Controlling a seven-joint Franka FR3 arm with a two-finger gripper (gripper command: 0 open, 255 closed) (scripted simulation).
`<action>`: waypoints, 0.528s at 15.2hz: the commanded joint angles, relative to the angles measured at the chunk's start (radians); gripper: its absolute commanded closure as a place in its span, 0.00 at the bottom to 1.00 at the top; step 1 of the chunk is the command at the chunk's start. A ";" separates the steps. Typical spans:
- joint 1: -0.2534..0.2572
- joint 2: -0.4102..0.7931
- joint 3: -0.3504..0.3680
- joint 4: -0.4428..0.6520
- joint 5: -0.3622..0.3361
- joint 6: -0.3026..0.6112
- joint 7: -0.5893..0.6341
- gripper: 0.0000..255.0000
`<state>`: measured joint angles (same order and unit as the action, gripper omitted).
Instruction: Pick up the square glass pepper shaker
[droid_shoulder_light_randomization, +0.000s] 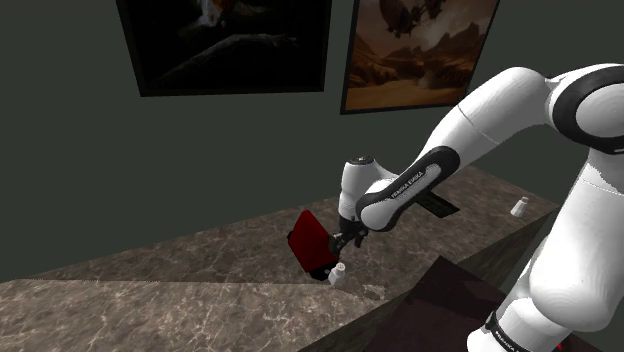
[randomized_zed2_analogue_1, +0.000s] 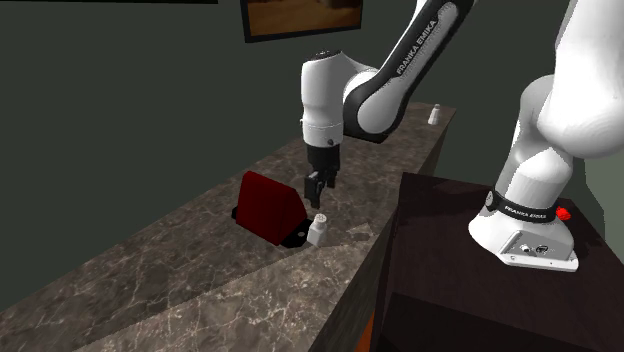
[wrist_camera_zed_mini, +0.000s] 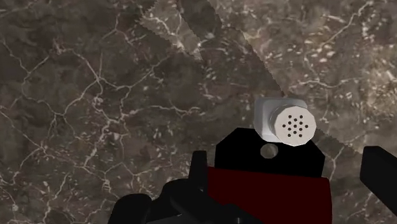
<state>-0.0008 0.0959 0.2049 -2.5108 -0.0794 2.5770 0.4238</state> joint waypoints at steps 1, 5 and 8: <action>0.008 0.094 -0.003 0.041 -0.025 0.048 0.037 0.00; 0.028 0.204 -0.018 0.087 -0.054 0.105 0.077 0.00; 0.037 0.247 -0.031 0.093 -0.073 0.141 0.091 0.00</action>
<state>0.0344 0.3284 0.1783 -2.4200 -0.1463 2.7060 0.5110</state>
